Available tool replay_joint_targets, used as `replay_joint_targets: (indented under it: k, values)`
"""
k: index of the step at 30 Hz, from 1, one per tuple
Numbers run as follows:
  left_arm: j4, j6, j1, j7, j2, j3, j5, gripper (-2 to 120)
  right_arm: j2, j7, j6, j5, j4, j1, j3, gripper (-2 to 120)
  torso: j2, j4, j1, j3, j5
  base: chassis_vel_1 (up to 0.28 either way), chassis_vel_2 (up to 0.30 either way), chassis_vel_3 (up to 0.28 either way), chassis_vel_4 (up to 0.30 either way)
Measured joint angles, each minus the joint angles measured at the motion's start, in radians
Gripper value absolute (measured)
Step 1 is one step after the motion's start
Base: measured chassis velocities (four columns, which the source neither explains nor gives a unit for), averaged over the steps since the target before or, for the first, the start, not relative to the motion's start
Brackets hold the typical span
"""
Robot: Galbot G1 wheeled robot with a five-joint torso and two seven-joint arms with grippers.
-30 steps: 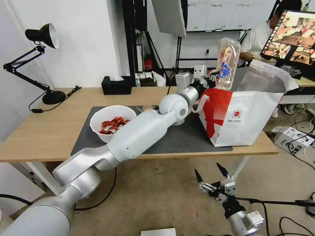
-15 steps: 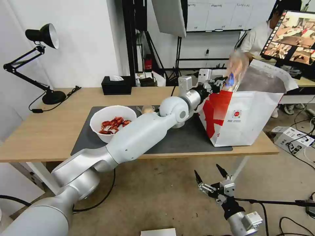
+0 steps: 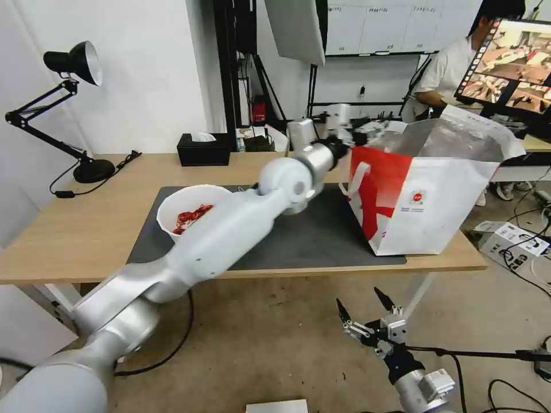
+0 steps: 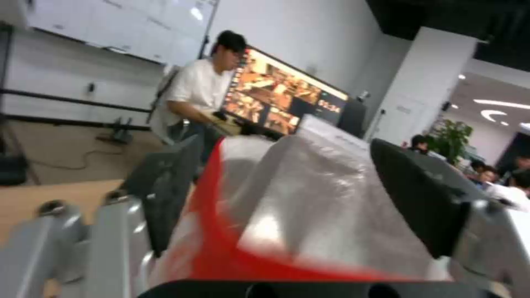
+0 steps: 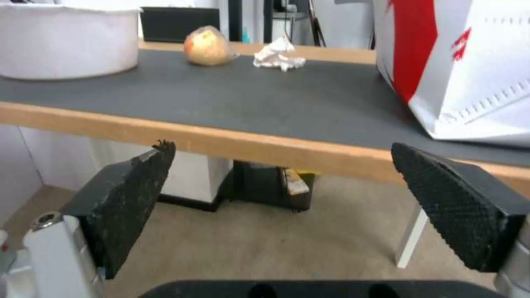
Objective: Pick up the trash from the table and place it into the takeout bag.
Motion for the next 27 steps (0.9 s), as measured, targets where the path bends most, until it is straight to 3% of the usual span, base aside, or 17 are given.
replay_joint_targets:
  k: [3, 4, 7, 8, 11, 19, 21, 27]
  values:
    - [-0.081, -0.011, 0.086, 0.0, 0.09, -0.039, 0.029, 99, -0.011, 0.015, 0.0, 0.004, 0.012, 0.007, -0.008, 100, 0.0, 0.0001, 0.0, 0.0, -0.0001, 0.0, 0.0, 0.0, 0.0]
    - [-0.081, -0.011, 0.086, 0.0, 0.09, -0.039, 0.029, 99, -0.011, 0.015, 0.0, 0.004, 0.012, 0.007, -0.008, 100, 0.0, 0.0001, 0.0, 0.0, -0.0001, 0.0, 0.0, 0.0, 0.0]
    - [-0.189, -0.018, 0.211, 0.007, 0.2, -0.095, 0.064, 100, -0.02, 0.028, 0.008, 0.009, 0.016, 0.022, -0.018, 100, 0.0, 0.0001, 0.0, 0.0, -0.0002, 0.0, 0.0, 0.0, 0.0]
    - [-0.189, -0.018, 0.211, 0.007, 0.2, -0.095, 0.064, 100, -0.02, 0.028, 0.008, 0.009, 0.016, 0.022, -0.018, 100, 0.0, 0.0001, 0.0, 0.0, -0.0002, 0.0, 0.0, 0.0, 0.0]
    - [-0.264, -0.019, 0.313, 0.019, 0.285, -0.153, 0.088, 100, -0.027, 0.036, 0.013, 0.02, 0.014, 0.039, -0.029, 100, 0.0, 0.0004, 0.0, 0.0, -0.0001, 0.0, 0.0, 0.0, 0.0]
    - [-0.359, -0.024, 0.512, 0.027, 0.352, -0.311, 0.181, 100, -0.033, 0.043, 0.015, 0.029, 0.013, 0.055, -0.043, 100, 0.0, 0.0, 0.0, 0.0, 0.0002, 0.0, 0.0, 0.0, 0.0]
    - [-0.382, -0.033, 0.61, 0.03, 0.366, -0.393, 0.285, 100, -0.033, 0.045, 0.016, 0.03, 0.013, 0.056, -0.046, 100, 0.0, -0.0001, 0.0, 0.0, 0.0001, 0.0, 0.0, 0.0, 0.0]
    - [-0.444, -0.07, 0.809, 0.047, 0.394, -0.516, 0.449, 100, -0.034, 0.052, 0.018, 0.03, 0.01, 0.064, -0.05, 100, 0.0, 0.0001, 0.0, 0.0, 0.0, 0.0, 0.0, 0.0, 0.0]
